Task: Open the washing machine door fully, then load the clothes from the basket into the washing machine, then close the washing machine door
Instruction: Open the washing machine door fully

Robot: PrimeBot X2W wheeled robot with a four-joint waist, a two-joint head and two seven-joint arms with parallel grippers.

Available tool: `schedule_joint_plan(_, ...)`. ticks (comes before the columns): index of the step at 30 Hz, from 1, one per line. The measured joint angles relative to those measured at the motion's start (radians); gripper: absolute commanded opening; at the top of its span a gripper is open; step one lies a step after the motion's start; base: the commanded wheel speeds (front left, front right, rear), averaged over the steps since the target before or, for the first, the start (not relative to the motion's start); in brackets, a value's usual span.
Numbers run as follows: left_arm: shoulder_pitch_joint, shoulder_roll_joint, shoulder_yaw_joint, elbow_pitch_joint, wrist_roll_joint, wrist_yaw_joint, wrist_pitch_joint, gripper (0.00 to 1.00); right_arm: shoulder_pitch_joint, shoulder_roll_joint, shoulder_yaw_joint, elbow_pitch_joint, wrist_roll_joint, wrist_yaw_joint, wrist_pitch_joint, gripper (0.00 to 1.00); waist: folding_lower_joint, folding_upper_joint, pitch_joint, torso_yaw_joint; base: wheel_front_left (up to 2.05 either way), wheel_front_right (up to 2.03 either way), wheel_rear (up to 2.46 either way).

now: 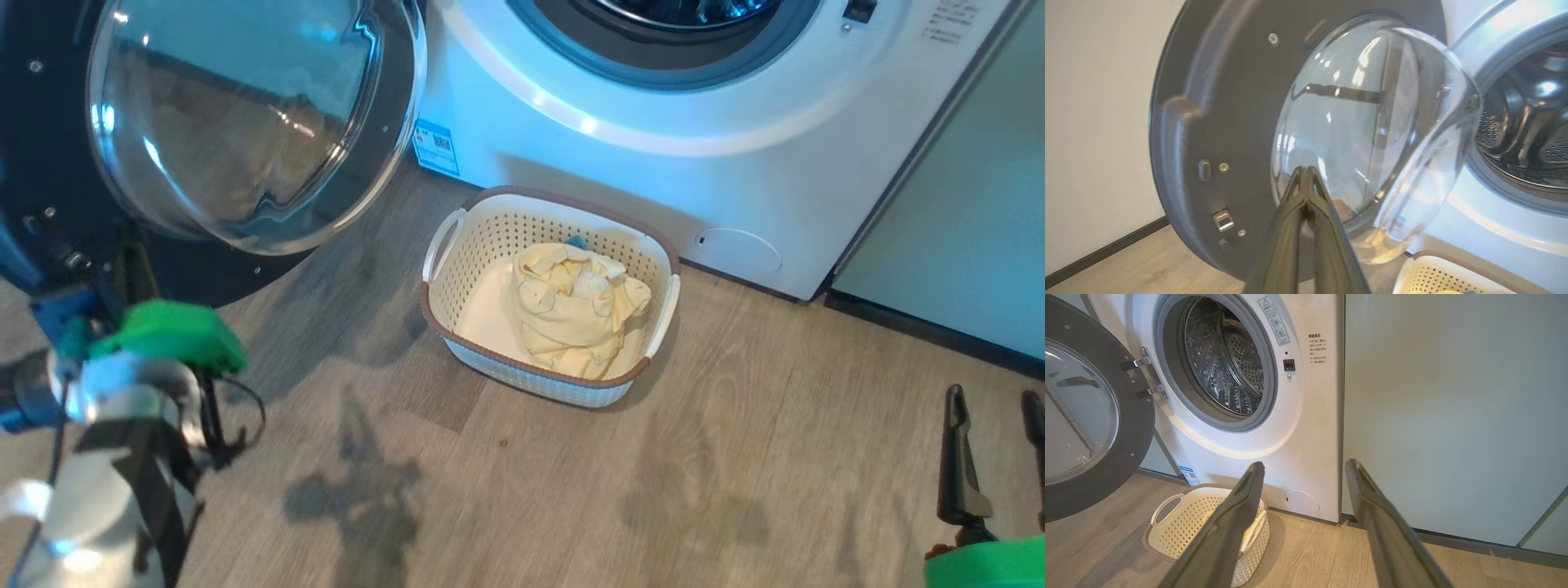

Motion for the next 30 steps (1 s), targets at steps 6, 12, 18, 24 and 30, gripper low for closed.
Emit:
schedule_joint_plan(6,0.130,-0.028,-0.036,-0.153,0.031,0.001,0.000,0.00,0.002,0.000,-0.003,0.004,0.001,0.000,-0.009,1.00,0.0000,0.0000,-0.025,-0.012,0.00,0.00,0.00)
schedule_joint_plan(12,0.190,-0.050,-0.097,-0.253,0.035,-0.001,0.016,0.64,0.002,0.000,-0.007,0.006,0.001,0.000,-0.010,1.00,0.0000,0.0000,-0.035,-0.030,0.00,0.00,0.00)
schedule_joint_plan(18,0.210,-0.065,-0.157,-0.317,0.038,-0.013,0.039,0.97,0.001,0.000,-0.014,0.010,0.009,0.000,-0.019,1.00,0.0001,0.0000,-0.043,-0.064,0.00,0.00,0.00)
schedule_joint_plan(24,0.211,-0.089,-0.190,-0.319,0.035,-0.031,0.055,1.00,0.000,0.000,0.000,0.017,0.008,0.000,-0.026,1.00,0.0001,0.0000,-0.049,-0.119,0.00,0.00,0.00)
schedule_joint_plan(30,0.212,-0.110,-0.216,-0.296,0.034,-0.038,0.055,1.00,0.000,0.000,0.020,0.027,0.008,0.000,-0.028,1.00,0.0000,0.0000,-0.056,-0.193,0.00,0.00,0.00)
